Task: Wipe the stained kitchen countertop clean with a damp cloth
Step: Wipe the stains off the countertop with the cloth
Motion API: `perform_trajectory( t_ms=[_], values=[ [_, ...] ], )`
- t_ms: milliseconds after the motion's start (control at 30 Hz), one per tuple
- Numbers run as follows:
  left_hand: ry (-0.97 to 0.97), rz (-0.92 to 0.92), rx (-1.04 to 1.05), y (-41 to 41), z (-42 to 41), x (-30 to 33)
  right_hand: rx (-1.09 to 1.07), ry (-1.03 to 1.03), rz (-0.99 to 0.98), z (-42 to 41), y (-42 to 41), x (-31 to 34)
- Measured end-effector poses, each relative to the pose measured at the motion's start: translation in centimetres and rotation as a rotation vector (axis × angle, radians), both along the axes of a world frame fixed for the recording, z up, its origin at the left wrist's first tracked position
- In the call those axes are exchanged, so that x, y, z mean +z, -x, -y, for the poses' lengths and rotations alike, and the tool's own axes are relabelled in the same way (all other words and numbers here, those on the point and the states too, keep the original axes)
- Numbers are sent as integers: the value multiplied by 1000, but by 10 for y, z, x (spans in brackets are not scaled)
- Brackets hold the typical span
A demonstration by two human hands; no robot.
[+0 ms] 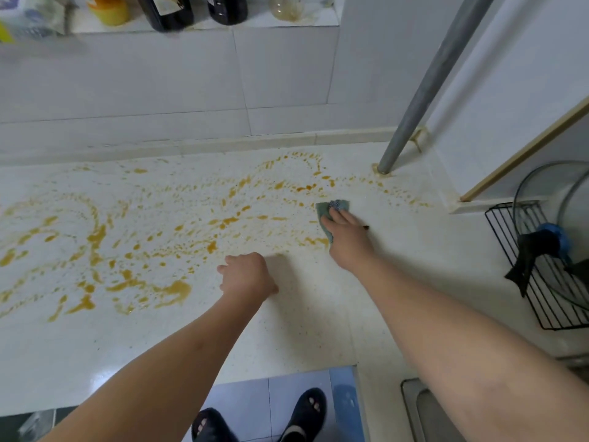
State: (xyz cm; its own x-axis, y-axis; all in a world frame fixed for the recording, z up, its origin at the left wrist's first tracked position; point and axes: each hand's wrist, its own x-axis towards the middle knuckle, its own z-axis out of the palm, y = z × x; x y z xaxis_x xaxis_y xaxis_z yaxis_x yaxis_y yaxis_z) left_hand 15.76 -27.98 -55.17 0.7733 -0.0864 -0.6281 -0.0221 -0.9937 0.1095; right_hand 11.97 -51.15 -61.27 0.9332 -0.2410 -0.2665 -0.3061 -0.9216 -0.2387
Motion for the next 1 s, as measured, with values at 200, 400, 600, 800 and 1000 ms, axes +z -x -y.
perform_trajectory(
  t_ms=[200, 400, 600, 800, 1000],
  values=[
    [-1, 20, 8, 1, 1, -1, 83, -67, 103, -51, 21, -1],
    [12, 41, 16, 3, 1, 1, 156, -234, 159, -115, 28, 3],
    [27, 23, -17, 2, -3, -2, -416, -816, 162, -79, 8, 43],
    [32, 15, -32, -1, -4, -7, -705, -533, 256, 4, 11, 47],
    [28, 0, -44, -3, -5, -10, 5, -210, 143, -19, 1, 23]
  ],
)
